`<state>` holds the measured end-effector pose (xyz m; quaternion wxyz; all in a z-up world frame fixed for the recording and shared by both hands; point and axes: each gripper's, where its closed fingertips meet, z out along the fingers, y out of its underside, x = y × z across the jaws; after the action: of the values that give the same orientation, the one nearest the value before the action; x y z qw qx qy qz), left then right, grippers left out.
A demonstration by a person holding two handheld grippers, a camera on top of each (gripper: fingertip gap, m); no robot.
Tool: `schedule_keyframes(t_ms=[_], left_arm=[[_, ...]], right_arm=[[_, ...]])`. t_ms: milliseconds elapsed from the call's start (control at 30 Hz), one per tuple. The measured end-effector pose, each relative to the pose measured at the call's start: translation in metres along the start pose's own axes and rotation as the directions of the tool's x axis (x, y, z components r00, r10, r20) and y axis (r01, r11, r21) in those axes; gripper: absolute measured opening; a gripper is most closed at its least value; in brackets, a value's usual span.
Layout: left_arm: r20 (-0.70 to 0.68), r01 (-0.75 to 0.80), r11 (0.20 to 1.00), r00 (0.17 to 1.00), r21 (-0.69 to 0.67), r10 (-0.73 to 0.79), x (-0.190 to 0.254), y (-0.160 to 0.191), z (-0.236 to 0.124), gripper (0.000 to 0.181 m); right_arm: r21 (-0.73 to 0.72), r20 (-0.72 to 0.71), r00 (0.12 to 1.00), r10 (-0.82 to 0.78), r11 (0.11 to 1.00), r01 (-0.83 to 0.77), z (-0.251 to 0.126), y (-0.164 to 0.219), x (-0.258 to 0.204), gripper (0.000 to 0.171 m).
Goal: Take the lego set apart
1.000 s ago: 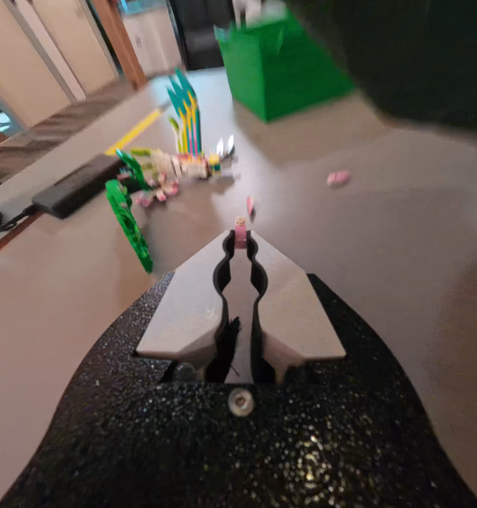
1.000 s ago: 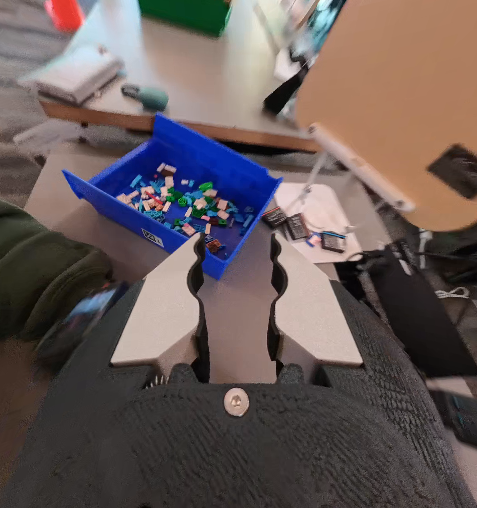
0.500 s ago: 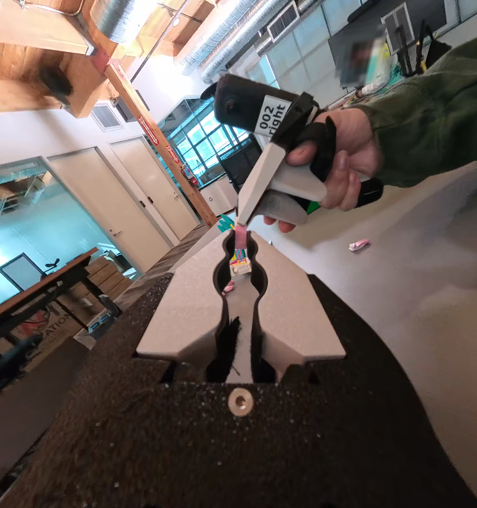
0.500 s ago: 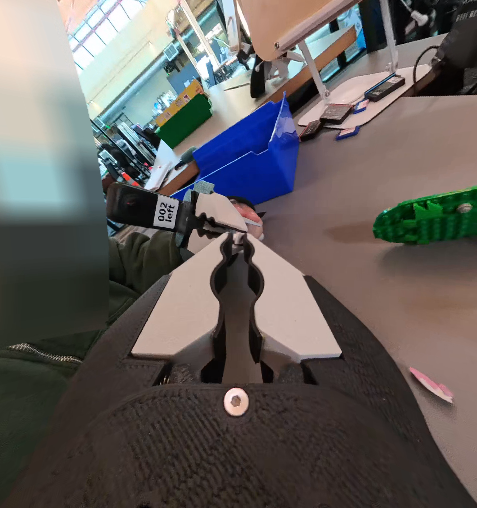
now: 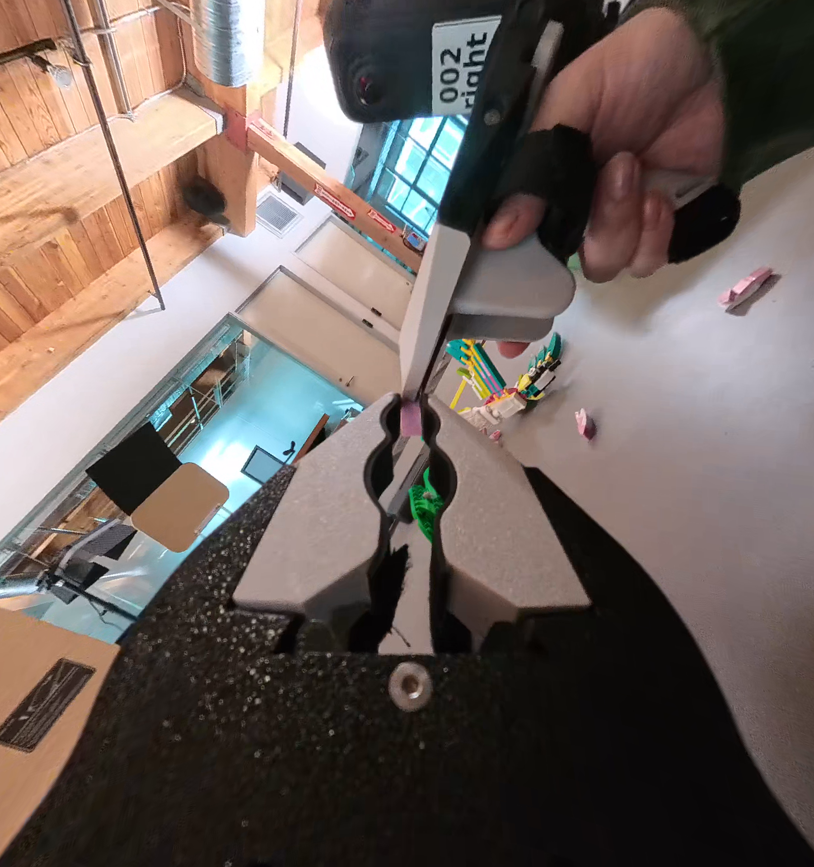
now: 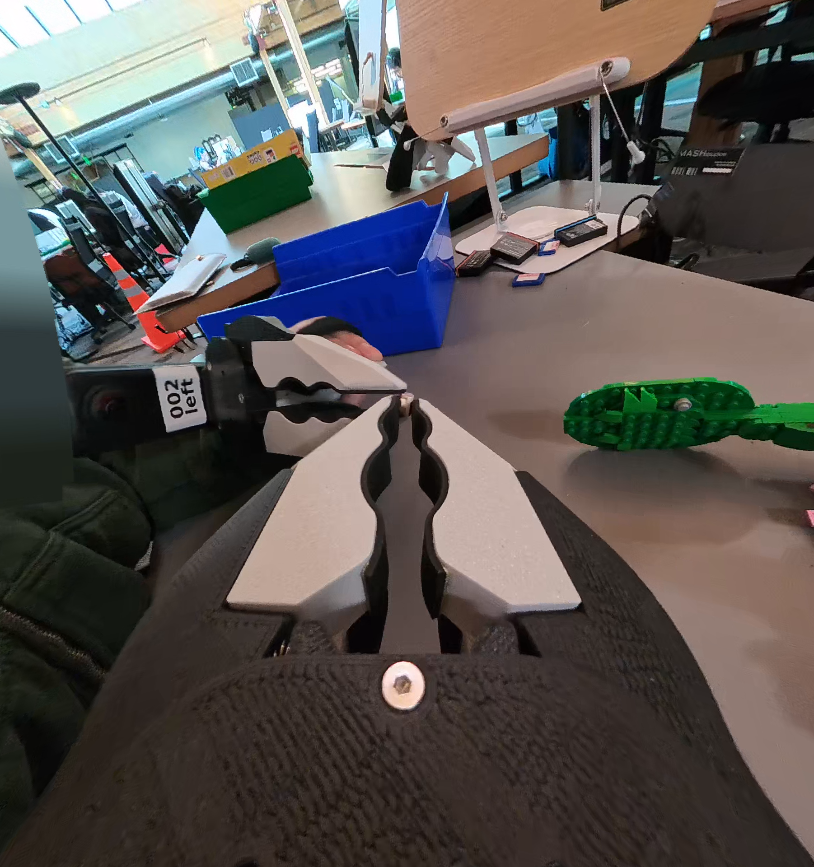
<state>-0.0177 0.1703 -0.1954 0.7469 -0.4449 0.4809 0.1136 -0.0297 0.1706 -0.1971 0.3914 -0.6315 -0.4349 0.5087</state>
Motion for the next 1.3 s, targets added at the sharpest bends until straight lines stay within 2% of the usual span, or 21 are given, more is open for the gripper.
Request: schedule_keyframes(t_ms=[133, 333, 633, 833, 967, 1133, 1233, 1300], left_arm=[[0.03, -0.034, 0.999, 0.999, -0.022, 0.034, -0.001, 0.001, 0.002, 0.011], [-0.032, -0.039, 0.997, 0.999, -0.072, 0.037, 0.002, 0.004, 0.002, 0.006], [-0.033, -0.001, 1.0, 0.999, -0.029, 0.0, -0.002, -0.007, 0.0, 0.005], [-0.063, 0.053, 0.999, 0.997, -0.008, -0.053, -0.004, -0.01, -0.002, 0.005], [-0.104, 0.133, 0.991, 0.986, 0.009, -0.131, -0.005, -0.011, -0.004, 0.005], [-0.18, 0.303, 0.951, 0.941, 0.064, -0.288, -0.007, -0.018, -0.008, 0.004], [-0.241, 0.435, 0.895, 0.883, 0.1, -0.402, -0.01, -0.023, -0.011, 0.004], [-0.311, 0.556, 0.821, 0.809, 0.13, -0.499, -0.012, -0.03, -0.014, 0.003]], right_arm=[[0.014, 0.001, 1.0, 0.007, 1.0, -0.007, -0.002, 0.0, 0.001, 0.002], [0.036, 0.023, 0.999, 0.048, 0.998, -0.048, -0.004, 0.001, 0.002, 0.003], [0.105, 0.162, 0.974, 0.157, 0.979, -0.175, -0.009, -0.006, -0.007, 0.003], [0.134, 0.138, 0.986, 0.093, 0.985, -0.112, -0.009, -0.008, -0.008, 0.002], [0.139, 0.148, 0.985, 0.091, 0.984, -0.112, -0.009, -0.007, -0.009, 0.002], [0.146, 0.183, 0.979, 0.087, 0.983, -0.115, -0.01, -0.009, -0.015, 0.002], [0.154, 0.222, 0.969, 0.106, 0.978, -0.143, -0.011, -0.012, -0.02, 0.002], [0.16, 0.273, 0.953, 0.132, 0.97, -0.181, -0.013, -0.014, -0.026, 0.002]])
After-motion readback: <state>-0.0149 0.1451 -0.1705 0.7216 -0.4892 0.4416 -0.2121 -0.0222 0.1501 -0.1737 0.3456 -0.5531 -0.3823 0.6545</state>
